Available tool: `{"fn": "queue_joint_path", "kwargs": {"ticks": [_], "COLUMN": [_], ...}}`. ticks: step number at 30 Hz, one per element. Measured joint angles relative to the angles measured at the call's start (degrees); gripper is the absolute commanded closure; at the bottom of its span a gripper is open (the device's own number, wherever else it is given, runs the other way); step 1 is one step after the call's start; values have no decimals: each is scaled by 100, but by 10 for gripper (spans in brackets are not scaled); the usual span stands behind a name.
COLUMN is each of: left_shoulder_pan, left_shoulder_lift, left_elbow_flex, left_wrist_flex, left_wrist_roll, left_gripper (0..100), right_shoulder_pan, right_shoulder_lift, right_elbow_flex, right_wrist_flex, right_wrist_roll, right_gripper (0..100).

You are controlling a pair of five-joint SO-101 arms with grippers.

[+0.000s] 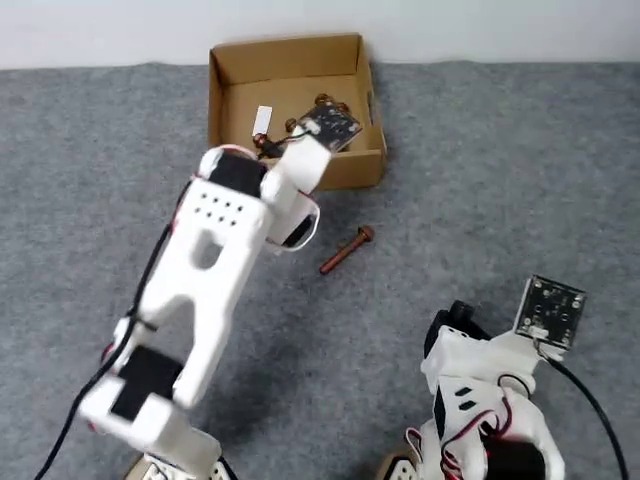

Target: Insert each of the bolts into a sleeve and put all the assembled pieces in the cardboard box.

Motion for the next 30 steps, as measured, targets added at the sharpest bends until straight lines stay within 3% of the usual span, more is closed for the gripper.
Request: {"fn": "queue_joint_path", "kwargs": {"ticks": [7, 13, 19, 30], "left_shoulder_pan": [35, 387, 765, 853], "left_shoulder_lift": [1600, 2892, 4062, 5178], "left_elbow_flex": [-1582, -3376, -4791, -5802], "left_wrist_flex": [360, 985, 1081, 1099], "left_wrist_roll": [-299, -440, -519, -519], "left_gripper": [862, 848, 848, 850], "right_shoulder_pan": [-9, -18, -18, -18], "right_shoulder_lift": [-35, -35, -35, -35], "right_elbow_flex": [53, 53, 53, 53], "right_wrist_flex": [0, 0, 0, 0], "right_wrist_roll": [0, 0, 0, 0], "right_gripper": [991, 991, 991, 991]}}
